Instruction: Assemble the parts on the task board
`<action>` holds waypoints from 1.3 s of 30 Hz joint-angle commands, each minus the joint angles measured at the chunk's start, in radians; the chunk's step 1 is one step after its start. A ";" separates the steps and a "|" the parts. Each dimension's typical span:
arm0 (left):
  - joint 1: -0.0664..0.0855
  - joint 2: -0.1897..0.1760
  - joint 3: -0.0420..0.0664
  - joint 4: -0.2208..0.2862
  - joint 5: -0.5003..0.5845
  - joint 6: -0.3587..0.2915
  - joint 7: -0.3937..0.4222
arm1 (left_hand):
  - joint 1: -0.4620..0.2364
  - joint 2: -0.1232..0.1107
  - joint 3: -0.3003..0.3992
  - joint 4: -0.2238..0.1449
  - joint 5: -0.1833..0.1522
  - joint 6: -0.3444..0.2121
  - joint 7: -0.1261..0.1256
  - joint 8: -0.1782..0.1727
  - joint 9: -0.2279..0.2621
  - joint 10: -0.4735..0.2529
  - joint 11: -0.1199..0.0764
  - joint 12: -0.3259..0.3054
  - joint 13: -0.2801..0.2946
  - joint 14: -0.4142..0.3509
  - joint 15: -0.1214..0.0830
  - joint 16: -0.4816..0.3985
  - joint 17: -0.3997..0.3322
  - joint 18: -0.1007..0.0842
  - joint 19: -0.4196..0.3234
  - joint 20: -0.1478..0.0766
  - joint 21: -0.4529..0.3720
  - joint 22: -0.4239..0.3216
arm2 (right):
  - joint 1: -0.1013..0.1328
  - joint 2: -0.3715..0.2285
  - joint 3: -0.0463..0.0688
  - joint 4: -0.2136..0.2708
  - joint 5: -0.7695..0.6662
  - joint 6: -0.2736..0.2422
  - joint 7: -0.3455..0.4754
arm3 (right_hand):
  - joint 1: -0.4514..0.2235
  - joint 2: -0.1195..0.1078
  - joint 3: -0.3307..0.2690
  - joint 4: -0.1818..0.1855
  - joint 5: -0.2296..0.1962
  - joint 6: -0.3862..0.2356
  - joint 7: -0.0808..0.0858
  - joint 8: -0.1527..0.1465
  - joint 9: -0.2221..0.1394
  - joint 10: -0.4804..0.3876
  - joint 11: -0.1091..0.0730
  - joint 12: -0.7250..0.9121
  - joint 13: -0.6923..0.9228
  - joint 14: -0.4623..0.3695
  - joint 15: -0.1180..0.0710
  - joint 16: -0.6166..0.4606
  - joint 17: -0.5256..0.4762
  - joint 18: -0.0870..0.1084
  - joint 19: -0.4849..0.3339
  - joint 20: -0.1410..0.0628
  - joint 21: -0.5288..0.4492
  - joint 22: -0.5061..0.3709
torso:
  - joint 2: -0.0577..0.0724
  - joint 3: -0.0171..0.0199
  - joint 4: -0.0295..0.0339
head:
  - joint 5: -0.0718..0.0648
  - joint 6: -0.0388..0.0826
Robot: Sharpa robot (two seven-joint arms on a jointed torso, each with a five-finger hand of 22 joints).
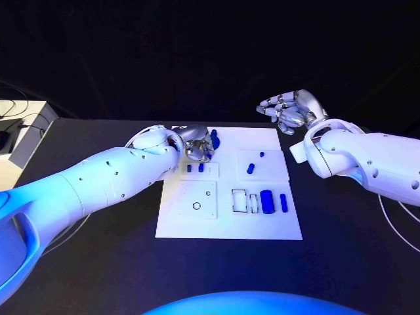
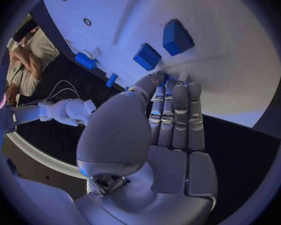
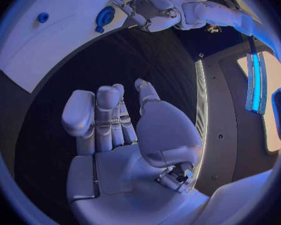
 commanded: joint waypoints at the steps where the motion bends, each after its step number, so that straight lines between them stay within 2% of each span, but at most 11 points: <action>1: 0.000 0.002 0.000 0.000 0.001 0.002 0.011 | 0.006 0.015 0.010 -0.016 -0.004 0.014 0.004 -0.003 0.002 0.025 -0.002 -0.010 0.002 0.018 -0.003 0.005 0.003 0.007 0.006 -0.007 0.012 0.009 | 0.000 0.001 0.001 0.002 -0.012 0.006 0.009 | -0.001 0.005 0.002 -0.001 0.004 0.008 0.002 0.001 -0.001 -0.002 -0.005 0.007 -0.001 0.007 -0.001 0.001 0.001 0.010 0.070 -0.007 0.002 0.106 | 0.001 0.0002 0.0003 | 0.001 0.000; 6: 0.000 0.001 0.000 0.001 0.010 -0.024 0.012 | 0.004 0.019 0.045 -0.038 -0.004 0.024 0.007 -0.003 0.002 0.048 -0.003 -0.026 0.003 0.039 -0.007 -0.002 0.009 0.015 0.012 -0.010 0.027 0.025 | 0.000 0.002 0.001 0.002 -0.013 0.006 0.008 | -0.002 0.005 0.002 -0.002 0.005 0.009 0.002 0.001 -0.001 -0.001 -0.005 0.008 -0.001 0.007 -0.001 0.001 0.002 0.010 0.070 -0.007 0.002 0.106 | 0.000 -0.0001 -0.0001 | 0.001 0.000; 13: -0.001 -0.005 0.000 0.009 0.044 -0.057 0.020 | -0.018 0.012 0.098 -0.060 -0.005 0.031 0.009 -0.003 0.002 0.057 -0.004 -0.030 0.002 0.065 -0.009 -0.025 0.023 0.029 0.022 -0.008 0.038 0.039 | 0.000 0.003 0.001 0.001 -0.014 0.007 0.008 | -0.002 0.005 0.003 -0.001 0.006 0.013 0.000 0.002 0.000 0.000 -0.006 0.009 0.001 0.008 -0.002 0.000 0.002 0.010 0.070 -0.007 0.004 0.105 | 0.001 0.0002 -0.0001 | 0.001 0.000; 20: -0.001 -0.020 0.004 0.033 0.092 -0.066 0.019 | -0.026 0.010 0.096 -0.058 -0.005 0.029 0.010 -0.003 0.002 0.052 -0.003 -0.030 0.002 0.066 -0.008 -0.032 0.033 0.029 0.024 -0.005 0.034 0.040 | 0.000 0.003 0.001 0.000 -0.015 0.007 0.009 | -0.002 0.005 0.003 -0.001 0.006 0.013 0.000 0.002 0.000 0.000 -0.006 0.009 0.001 0.008 -0.002 0.000 0.002 0.010 0.070 -0.007 0.004 0.105 | 0.001 -0.0003 -0.0005 | 0.001 0.000; 23: -0.002 -0.036 0.015 0.056 0.110 -0.060 0.009 | -0.029 0.011 0.091 -0.055 -0.005 0.024 0.012 -0.003 0.002 0.046 -0.001 -0.030 0.001 0.063 -0.006 -0.034 0.037 0.028 0.023 -0.003 0.030 0.038 | 0.000 0.003 0.001 0.000 -0.015 0.007 0.009 | -0.002 0.005 0.003 -0.001 0.006 0.013 0.000 0.002 0.000 0.000 -0.006 0.009 0.001 0.008 -0.002 0.000 0.002 0.010 0.070 -0.007 0.004 0.105 | 0.000 0.0000 0.0005 | 0.000 -0.001; 25: -0.004 -0.048 0.028 0.075 0.119 -0.055 0.002 | -0.030 0.010 0.088 -0.053 -0.004 0.023 0.012 -0.003 0.002 0.044 -0.001 -0.030 0.001 0.062 -0.005 -0.034 0.038 0.028 0.022 -0.002 0.027 0.037 | 0.000 0.002 0.001 0.000 -0.015 0.007 0.009 | -0.002 0.005 0.004 -0.002 0.008 0.013 0.001 0.001 0.000 0.000 -0.006 0.010 0.002 0.008 -0.002 -0.001 0.003 0.009 0.070 -0.008 0.004 0.105 | 0.000 0.0001 0.0004 | 0.000 0.000; 31: -0.006 -0.094 0.057 0.130 0.131 -0.030 -0.021 | -0.030 0.009 0.076 -0.048 -0.005 0.022 0.012 -0.003 0.002 0.042 -0.001 -0.030 0.001 0.061 -0.005 -0.035 0.042 0.026 0.024 -0.002 0.021 0.035 | 0.000 -0.002 0.001 0.000 -0.016 0.007 0.008 | -0.002 0.005 0.004 -0.002 0.008 0.013 0.001 0.001 0.000 0.000 -0.006 0.010 0.002 0.008 -0.002 -0.001 0.003 0.009 0.070 -0.008 0.004 0.105 | -0.003 0.0003 0.0035 | -0.001 -0.003; 34: -0.006 -0.116 0.066 0.150 0.135 -0.018 -0.031 | -0.030 0.008 0.070 -0.044 -0.004 0.022 0.012 -0.003 0.002 0.041 -0.001 -0.030 0.001 0.060 -0.004 -0.036 0.044 0.024 0.024 -0.002 0.017 0.033 | 0.000 -0.005 0.001 0.000 -0.016 0.007 0.008 | -0.002 0.005 0.004 -0.002 0.008 0.013 0.001 0.001 0.000 0.000 -0.006 0.010 0.002 0.008 -0.002 -0.001 0.003 0.009 0.070 -0.008 0.004 0.105 | -0.003 0.0006 0.0042 | 0.000 -0.002; 39: -0.006 -0.141 0.072 0.164 0.135 -0.007 -0.043 | -0.028 0.007 0.066 -0.040 -0.004 0.022 0.012 -0.003 0.002 0.040 -0.001 -0.030 0.001 0.059 -0.004 -0.036 0.046 0.022 0.025 -0.003 0.014 0.032 | 0.000 -0.007 0.001 0.000 -0.016 0.006 0.008 | -0.002 0.005 0.004 -0.002 0.008 0.013 0.001 0.001 0.000 0.000 -0.006 0.010 0.002 0.008 -0.002 -0.001 0.003 0.009 0.070 -0.008 0.004 0.105 | -0.004 -0.0006 0.0061 | -0.002 -0.005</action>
